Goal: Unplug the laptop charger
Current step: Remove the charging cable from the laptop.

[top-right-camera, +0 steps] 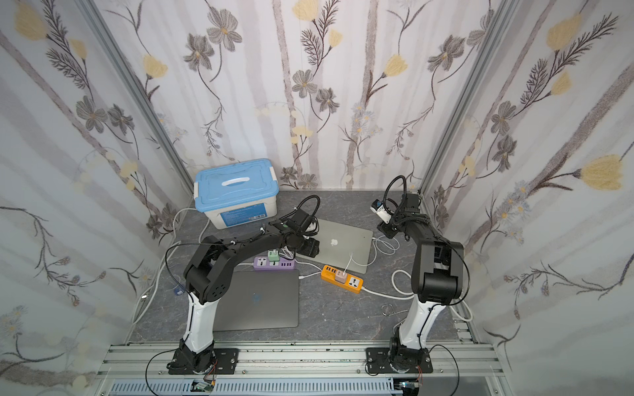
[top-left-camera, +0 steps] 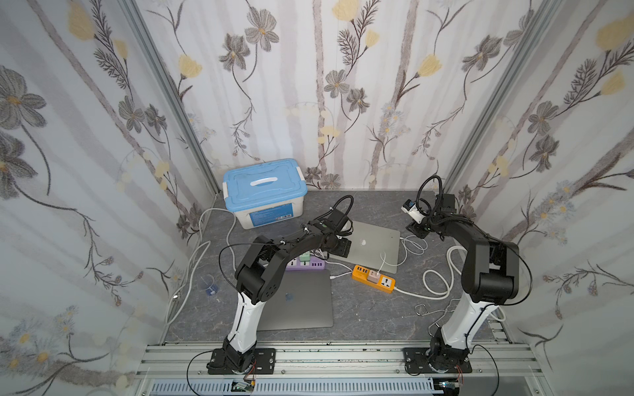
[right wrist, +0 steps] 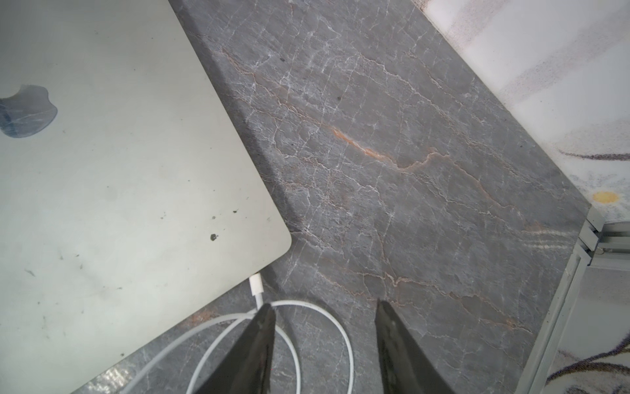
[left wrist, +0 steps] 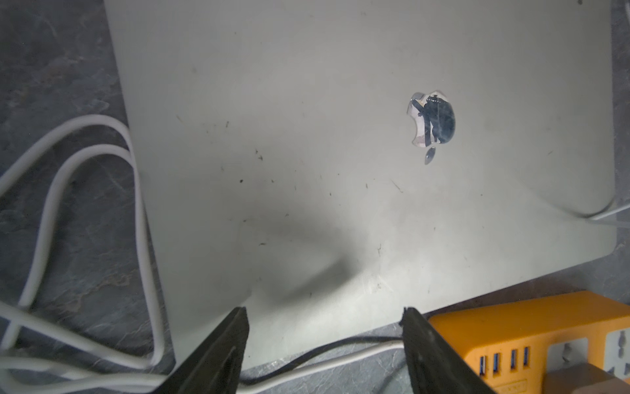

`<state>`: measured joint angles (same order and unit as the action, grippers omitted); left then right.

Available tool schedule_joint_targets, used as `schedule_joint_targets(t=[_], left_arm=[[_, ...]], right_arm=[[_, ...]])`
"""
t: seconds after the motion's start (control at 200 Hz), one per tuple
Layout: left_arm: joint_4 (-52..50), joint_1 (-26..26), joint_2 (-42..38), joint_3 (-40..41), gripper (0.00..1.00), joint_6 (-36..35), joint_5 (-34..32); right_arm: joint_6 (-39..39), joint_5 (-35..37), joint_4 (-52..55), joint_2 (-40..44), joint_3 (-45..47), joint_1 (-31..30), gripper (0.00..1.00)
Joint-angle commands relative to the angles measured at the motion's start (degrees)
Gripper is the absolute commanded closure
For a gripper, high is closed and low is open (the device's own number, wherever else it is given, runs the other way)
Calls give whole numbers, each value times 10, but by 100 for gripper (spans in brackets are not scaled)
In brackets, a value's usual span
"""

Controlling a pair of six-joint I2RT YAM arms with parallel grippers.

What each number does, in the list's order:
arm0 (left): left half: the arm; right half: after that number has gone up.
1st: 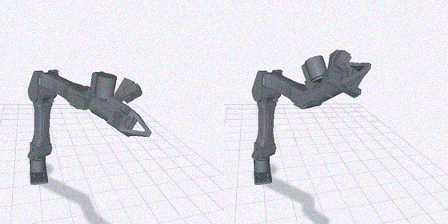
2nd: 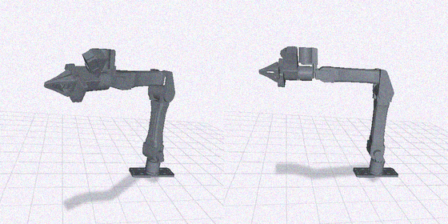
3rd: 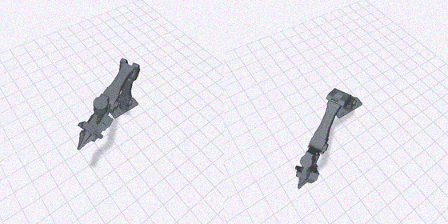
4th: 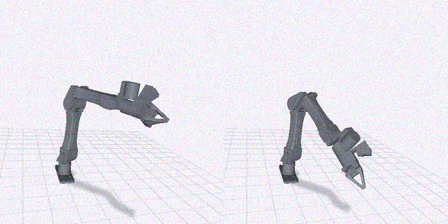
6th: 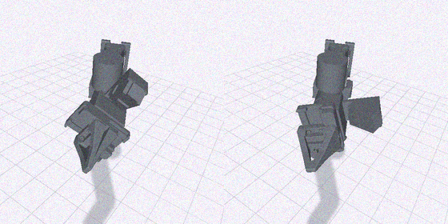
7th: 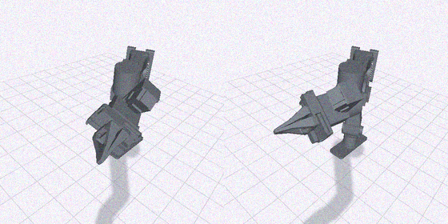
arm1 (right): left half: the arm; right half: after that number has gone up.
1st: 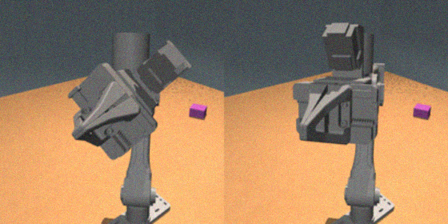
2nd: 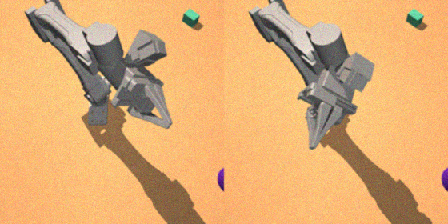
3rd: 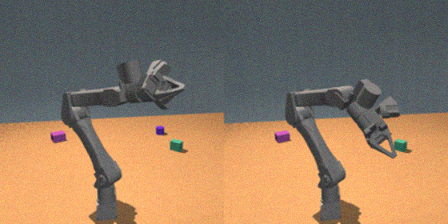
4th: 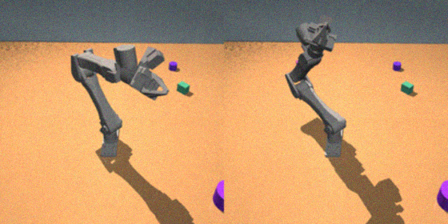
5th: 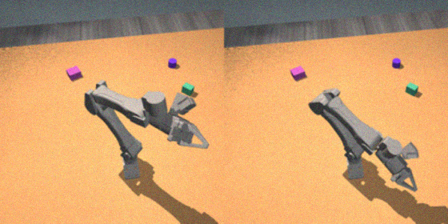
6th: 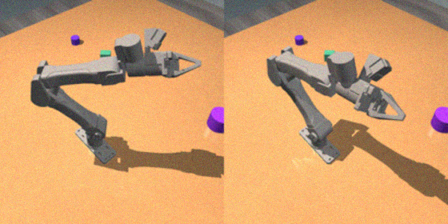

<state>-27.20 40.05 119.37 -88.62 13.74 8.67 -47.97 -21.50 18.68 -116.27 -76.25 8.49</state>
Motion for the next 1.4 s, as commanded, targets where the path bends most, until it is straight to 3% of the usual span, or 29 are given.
schedule_joint_targets(t=[0.0, 0.899, 1.394], left_arm=[[6, -1, 5, 3, 26, 6, 7], [11, -2, 11, 35, 27, 21, 7], [7, -3, 18, 29, 27, 22, 10]], right_arm=[[-36, -43, 23, -3, -9, 1, 51], [-53, 43, 57, -69, -36, -33, 54], [-67, 42, 73, -79, -37, -36, 59]])
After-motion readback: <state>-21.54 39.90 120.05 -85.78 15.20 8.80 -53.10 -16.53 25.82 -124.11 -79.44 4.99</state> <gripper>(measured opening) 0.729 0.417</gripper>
